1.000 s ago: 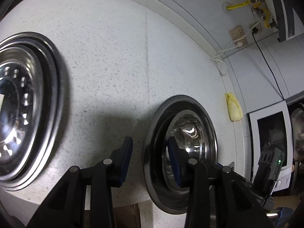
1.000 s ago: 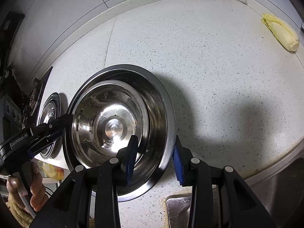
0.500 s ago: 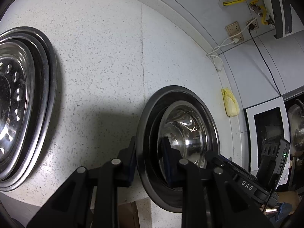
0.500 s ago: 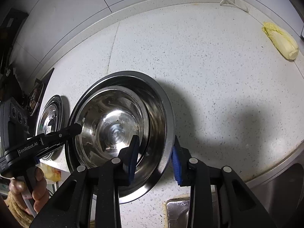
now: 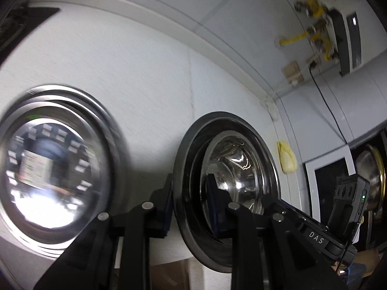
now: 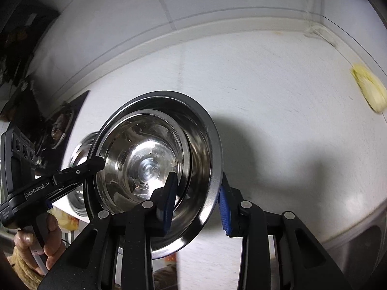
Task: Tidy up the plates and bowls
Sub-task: 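Lift the nested bowls with both grippers and lower them onto the plate stack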
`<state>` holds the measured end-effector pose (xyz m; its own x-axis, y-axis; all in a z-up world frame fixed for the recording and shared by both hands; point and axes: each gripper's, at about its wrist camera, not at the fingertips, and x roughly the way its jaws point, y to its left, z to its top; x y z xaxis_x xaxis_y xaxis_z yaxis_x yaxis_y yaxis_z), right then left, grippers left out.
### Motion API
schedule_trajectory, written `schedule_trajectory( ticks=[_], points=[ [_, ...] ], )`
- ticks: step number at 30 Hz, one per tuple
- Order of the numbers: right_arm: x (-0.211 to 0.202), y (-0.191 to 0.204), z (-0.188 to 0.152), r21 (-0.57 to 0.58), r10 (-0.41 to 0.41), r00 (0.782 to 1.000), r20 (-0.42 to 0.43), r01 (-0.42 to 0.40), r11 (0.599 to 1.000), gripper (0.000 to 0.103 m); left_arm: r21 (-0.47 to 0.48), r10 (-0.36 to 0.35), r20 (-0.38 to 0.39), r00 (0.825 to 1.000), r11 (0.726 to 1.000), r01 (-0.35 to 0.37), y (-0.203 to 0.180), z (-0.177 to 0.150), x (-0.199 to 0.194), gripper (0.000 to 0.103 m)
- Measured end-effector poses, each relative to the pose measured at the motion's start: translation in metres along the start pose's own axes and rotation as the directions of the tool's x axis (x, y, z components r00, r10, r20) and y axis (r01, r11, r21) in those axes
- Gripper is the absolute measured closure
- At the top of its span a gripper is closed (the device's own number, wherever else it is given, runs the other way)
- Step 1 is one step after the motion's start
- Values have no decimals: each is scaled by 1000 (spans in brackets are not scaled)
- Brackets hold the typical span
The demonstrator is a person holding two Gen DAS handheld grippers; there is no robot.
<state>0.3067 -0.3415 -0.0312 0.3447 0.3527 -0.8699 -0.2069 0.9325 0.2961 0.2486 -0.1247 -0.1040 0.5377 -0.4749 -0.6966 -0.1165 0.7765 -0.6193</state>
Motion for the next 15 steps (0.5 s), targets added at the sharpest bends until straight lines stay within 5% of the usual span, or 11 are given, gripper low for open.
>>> schedule_trajectory(
  ticks=[9,15],
  points=[
    [30,93,8,-101,111,994,-20,-112,988,74,-57,87,99,991,995,-82,74,12,-78,80],
    [55,139,-7,-124,123,991,-56,-129,984,74,-85,110,89,990,991,-102,130,9,-100,80]
  ],
)
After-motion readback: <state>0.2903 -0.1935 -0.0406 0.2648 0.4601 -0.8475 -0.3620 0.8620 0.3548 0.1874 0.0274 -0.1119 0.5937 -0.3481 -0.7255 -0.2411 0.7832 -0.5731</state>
